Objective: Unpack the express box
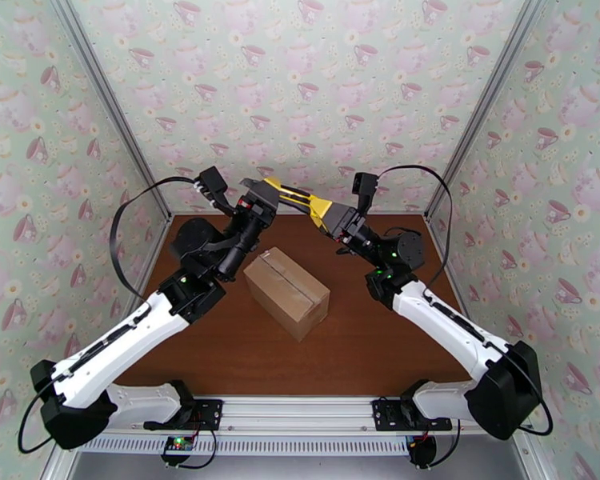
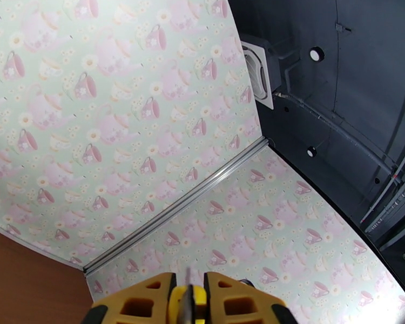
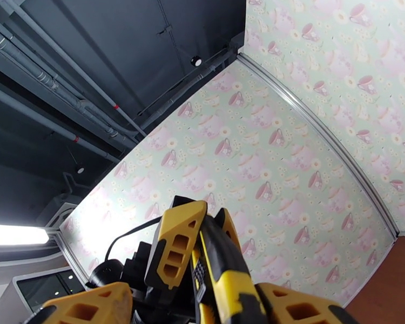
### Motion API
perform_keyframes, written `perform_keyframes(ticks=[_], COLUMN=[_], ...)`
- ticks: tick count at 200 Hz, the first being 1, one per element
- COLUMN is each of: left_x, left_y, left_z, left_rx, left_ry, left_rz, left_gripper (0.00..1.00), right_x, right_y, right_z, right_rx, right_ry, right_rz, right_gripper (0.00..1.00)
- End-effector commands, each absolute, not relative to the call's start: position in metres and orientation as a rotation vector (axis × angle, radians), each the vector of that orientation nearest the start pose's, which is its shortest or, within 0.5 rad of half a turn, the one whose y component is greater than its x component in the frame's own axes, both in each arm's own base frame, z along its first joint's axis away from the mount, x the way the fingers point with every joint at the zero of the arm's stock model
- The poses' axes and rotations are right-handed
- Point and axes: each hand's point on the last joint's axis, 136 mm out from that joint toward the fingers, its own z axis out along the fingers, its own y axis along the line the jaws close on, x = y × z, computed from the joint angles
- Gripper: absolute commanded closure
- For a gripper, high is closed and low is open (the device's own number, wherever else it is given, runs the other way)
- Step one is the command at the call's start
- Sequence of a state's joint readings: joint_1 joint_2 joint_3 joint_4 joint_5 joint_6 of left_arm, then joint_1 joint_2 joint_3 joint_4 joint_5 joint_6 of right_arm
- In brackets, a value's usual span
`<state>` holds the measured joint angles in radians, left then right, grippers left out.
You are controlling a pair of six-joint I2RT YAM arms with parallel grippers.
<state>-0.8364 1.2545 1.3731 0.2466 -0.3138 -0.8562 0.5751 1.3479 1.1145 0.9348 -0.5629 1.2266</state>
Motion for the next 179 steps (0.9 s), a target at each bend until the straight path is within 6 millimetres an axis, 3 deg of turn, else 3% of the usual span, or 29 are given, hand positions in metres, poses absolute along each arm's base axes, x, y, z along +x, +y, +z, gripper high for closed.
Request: perform_keyframes(ticks=[1,109,179], left_x=[0.307,0.307,0.308], left_y=[-0.263,-0.263,-0.259], left_z=[0.534,0.524,0.519], left_rx=[-0.315,-0.336,-0.351], left_ry=[1.274,1.286,1.291], left_rz=[-1.271,-1.25,-1.24], left_gripper=[1.0,1.0,1.0], right_x=[0.263,0.272,0.281], right_y=[0.284,0.294,0.299], right_z=[0.529,0.526,0.517], right_rx=[-0.298,-0.29,-0.266], right_ry=[1.086,1.108,1.165], right_rz=[1.87,1.878,1.861], right_gripper=[0.41,0.56,0.95])
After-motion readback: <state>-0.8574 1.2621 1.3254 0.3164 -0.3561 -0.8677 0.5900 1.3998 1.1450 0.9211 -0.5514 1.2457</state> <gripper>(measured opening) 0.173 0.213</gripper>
